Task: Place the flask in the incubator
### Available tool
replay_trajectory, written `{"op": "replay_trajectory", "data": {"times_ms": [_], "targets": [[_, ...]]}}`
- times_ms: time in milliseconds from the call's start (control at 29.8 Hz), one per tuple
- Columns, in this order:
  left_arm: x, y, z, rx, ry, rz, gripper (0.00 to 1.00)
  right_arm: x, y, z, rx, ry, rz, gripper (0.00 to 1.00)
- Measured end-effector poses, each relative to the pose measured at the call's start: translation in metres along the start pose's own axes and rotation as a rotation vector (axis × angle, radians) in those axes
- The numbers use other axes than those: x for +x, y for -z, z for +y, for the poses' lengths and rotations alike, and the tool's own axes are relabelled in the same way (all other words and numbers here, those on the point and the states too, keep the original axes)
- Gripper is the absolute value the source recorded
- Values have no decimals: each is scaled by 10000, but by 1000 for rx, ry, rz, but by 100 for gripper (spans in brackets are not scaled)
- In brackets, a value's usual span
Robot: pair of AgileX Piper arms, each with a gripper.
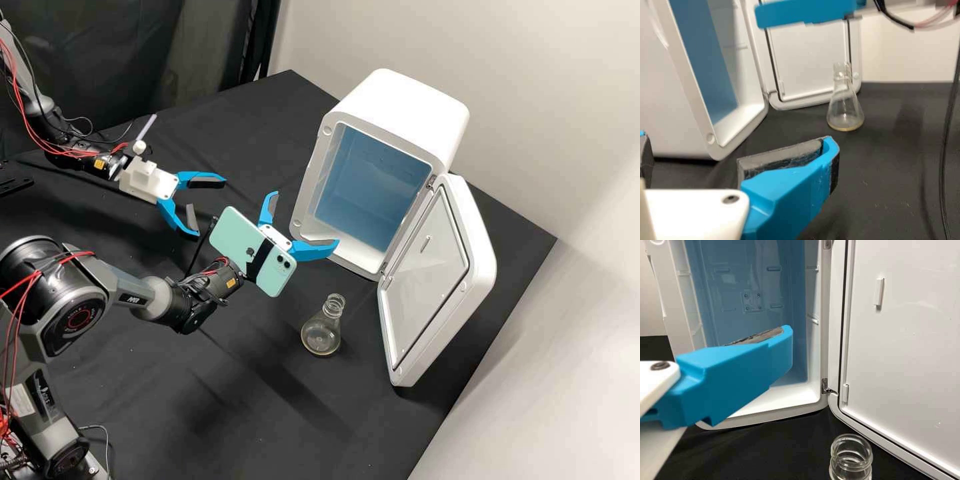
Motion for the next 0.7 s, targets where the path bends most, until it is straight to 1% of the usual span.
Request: {"op": "replay_trajectory", "data": {"times_ms": [101, 168, 604, 705], "targets": [[-15, 12, 47, -6, -17, 4, 100, 0, 0, 0, 0, 0, 0, 100], [-15, 11, 53, -8, -23, 2, 100, 0, 0, 0, 0, 0, 0, 100], [-14, -1, 51, -6, -22, -2, 100, 0, 0, 0, 0, 0, 0, 100], [-14, -7, 49, -2, -20, -9, 100, 0, 0, 0, 0, 0, 0, 100]]}}
